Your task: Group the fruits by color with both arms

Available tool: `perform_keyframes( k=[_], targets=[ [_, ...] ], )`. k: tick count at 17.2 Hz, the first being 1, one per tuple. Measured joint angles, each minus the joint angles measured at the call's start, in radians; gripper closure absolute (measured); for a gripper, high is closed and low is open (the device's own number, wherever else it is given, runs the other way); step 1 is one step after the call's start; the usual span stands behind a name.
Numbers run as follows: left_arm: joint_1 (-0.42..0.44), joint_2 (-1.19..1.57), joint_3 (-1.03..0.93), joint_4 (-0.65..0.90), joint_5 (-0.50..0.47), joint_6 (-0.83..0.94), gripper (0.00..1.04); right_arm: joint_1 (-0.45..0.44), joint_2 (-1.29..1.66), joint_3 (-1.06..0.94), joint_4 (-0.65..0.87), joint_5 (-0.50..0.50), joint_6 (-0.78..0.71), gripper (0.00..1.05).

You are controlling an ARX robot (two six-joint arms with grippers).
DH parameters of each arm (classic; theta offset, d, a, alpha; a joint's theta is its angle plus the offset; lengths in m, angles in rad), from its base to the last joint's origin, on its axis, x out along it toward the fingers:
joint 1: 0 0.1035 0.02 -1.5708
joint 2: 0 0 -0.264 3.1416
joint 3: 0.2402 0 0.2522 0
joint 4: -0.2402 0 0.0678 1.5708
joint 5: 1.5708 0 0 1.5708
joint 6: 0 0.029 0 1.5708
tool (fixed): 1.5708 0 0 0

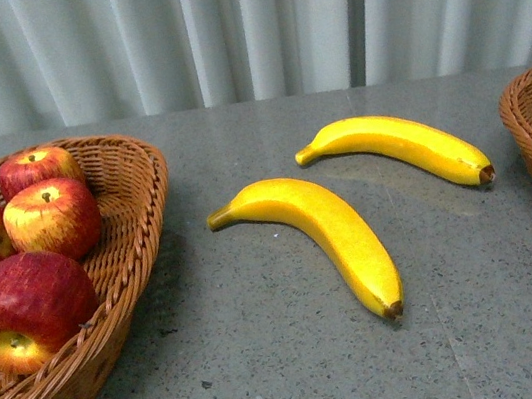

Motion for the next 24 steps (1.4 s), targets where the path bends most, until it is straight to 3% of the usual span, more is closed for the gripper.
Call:
perform_keyframes(
  k=[3,7,20,22,23,24],
  targets=[
    [0.000,-0.064,-0.032,-0.017,0.000,0.001,1.03,0.000,0.000,0.000,0.000,0.000,0.000,0.07],
    [0.000,-0.270,-0.032,-0.216,0.000,0.001,1.03,0.000,0.000,0.000,0.000,0.000,0.000,0.07],
    [0.000,-0.331,-0.032,-0.275,0.000,0.001,1.03,0.000,0.000,0.000,0.000,0.000,0.000,0.07],
    [0.000,-0.365,-0.031,-0.325,-0.001,0.001,1.03,0.000,0.000,0.000,0.000,0.000,0.000,0.07],
    [0.000,-0.457,-0.032,-0.457,0.001,0.001,1.03,0.000,0.000,0.000,0.000,0.000,0.000,0.07],
    [0.000,-0.492,-0.030,-0.430,0.002,0.002,1.03,0.000,0.000,0.000,0.000,0.000,0.000,0.07]
  ],
)
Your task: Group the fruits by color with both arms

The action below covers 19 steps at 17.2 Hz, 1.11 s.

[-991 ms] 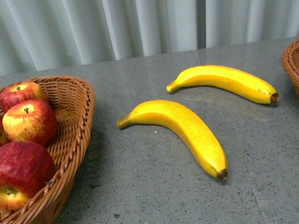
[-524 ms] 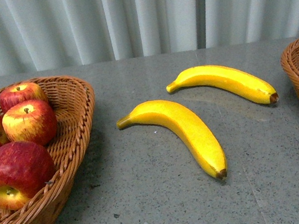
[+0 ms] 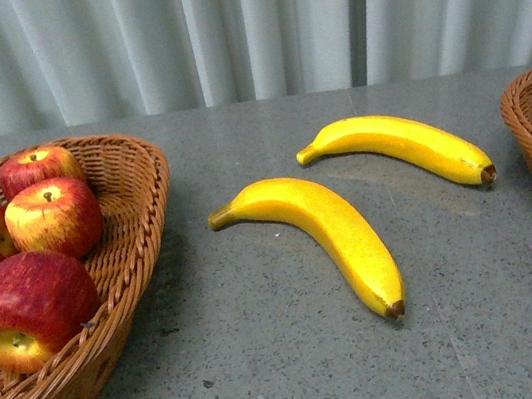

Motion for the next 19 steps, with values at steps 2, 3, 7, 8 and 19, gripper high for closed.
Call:
perform_keyframes(
  k=[2,3,7,8,19],
  targets=[
    [0.001,0.000,-0.002,-0.024,-0.002,0.000,1.03,0.000,0.000,0.000,0.001,-0.001,0.000,0.07],
    [0.001,-0.001,-0.002,-0.017,-0.002,0.000,1.03,0.000,0.000,0.000,0.001,-0.001,0.000,0.07],
    [0.001,-0.001,-0.002,-0.021,-0.001,0.000,0.80,0.000,0.000,0.000,0.001,0.000,0.000,0.07],
    [0.001,-0.001,-0.002,-0.021,-0.001,0.000,0.69,0.000,0.000,0.000,0.001,0.000,0.000,0.07],
    [0.001,-0.001,-0.002,-0.021,-0.001,0.002,0.07,0.000,0.000,0.000,0.001,-0.001,0.000,0.07]
  ],
)
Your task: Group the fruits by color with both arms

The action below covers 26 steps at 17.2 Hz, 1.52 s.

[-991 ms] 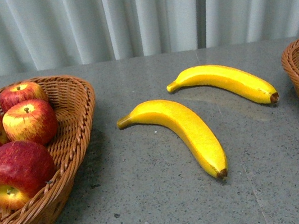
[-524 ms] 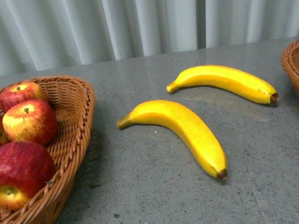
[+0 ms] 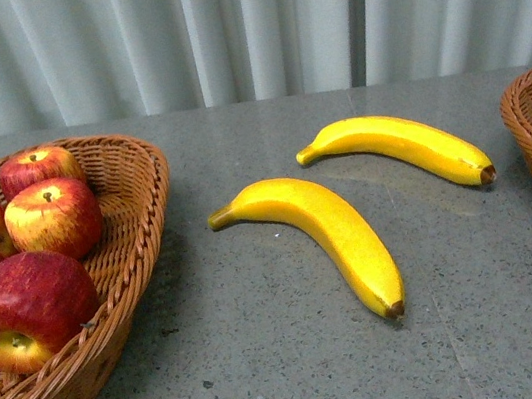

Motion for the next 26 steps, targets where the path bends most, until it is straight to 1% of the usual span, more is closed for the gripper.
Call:
perform_keyframes(
  k=[4,5,6,7,8,9,10,11,12,14,15,16,23,26],
  targets=[
    [0.000,0.000,0.000,0.000,0.000,0.000,0.07,-0.003,0.001,0.000,0.003,-0.013,0.008,0.07],
    [0.000,0.000,0.000,0.000,0.000,0.000,0.07,-0.099,0.071,0.004,0.087,-0.239,0.101,0.07],
    [0.000,0.000,0.000,0.001,0.001,0.002,0.07,-0.126,0.156,0.014,0.148,-0.348,0.174,0.07],
    [0.000,0.000,0.000,0.000,-0.002,0.002,0.07,-0.014,0.446,0.075,0.410,-0.470,0.269,0.07],
    [0.000,0.000,0.000,0.000,0.000,0.002,0.07,0.037,0.595,0.148,0.537,-0.425,0.268,0.07],
    [0.000,0.000,0.000,0.000,0.000,0.002,0.07,0.097,0.723,0.225,0.620,-0.392,0.254,0.07],
    [0.000,0.000,0.000,0.000,0.000,0.002,0.07,0.181,0.893,0.335,0.673,-0.360,0.225,0.07],
    [0.000,0.000,0.000,0.000,0.000,0.002,0.07,0.236,1.011,0.420,0.673,-0.329,0.203,0.07],
    [0.000,0.000,0.000,0.000,0.000,0.002,0.07,0.298,1.156,0.533,0.650,-0.282,0.176,0.07],
    [0.000,0.000,0.000,0.000,0.000,0.002,0.07,0.368,1.329,0.698,0.586,-0.220,0.136,0.07],
    [0.000,0.000,0.000,0.000,0.000,0.002,0.07,0.448,1.541,0.954,0.443,-0.140,0.064,0.07],
    [0.000,0.000,0.000,0.000,0.000,0.002,0.07,0.494,1.646,1.074,0.269,-0.088,-0.071,0.07],
    [0.000,0.000,0.000,0.000,0.000,0.002,0.07,0.492,1.686,1.080,0.134,-0.056,-0.189,0.07],
    [0.000,0.000,0.000,0.000,0.000,0.002,0.07,0.482,1.702,1.083,0.078,-0.045,-0.214,0.07]
  ],
)
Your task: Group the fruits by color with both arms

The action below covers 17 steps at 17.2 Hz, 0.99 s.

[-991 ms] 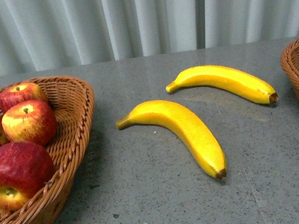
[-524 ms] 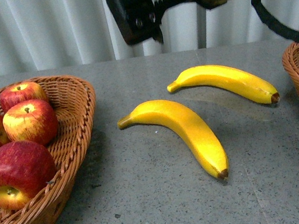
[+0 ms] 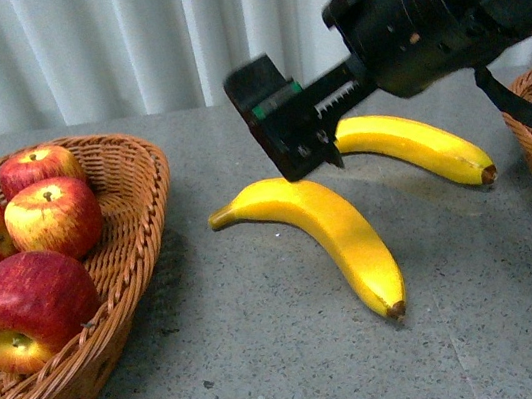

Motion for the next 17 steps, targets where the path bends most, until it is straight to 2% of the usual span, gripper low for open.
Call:
perform_keyframes(
  k=[4,7,10,13,17],
  targets=[
    [0.000,0.000,0.000,0.000,0.000,0.000,0.07,-0.012,0.019,0.003,-0.063,0.007,-0.017,0.07],
    [0.000,0.000,0.000,0.000,0.000,0.000,0.07,-0.025,0.060,0.029,-0.164,0.000,-0.013,0.07],
    [0.000,0.000,0.000,0.000,0.000,0.000,0.07,0.005,0.126,0.082,-0.282,-0.024,0.072,0.07],
    [0.000,0.000,0.000,0.000,0.000,0.000,0.07,0.050,0.148,0.083,-0.280,-0.016,0.102,0.07],
    [0.000,0.000,0.000,0.000,0.000,0.000,0.07,0.055,0.171,0.070,-0.249,-0.003,0.102,0.07]
  ],
)
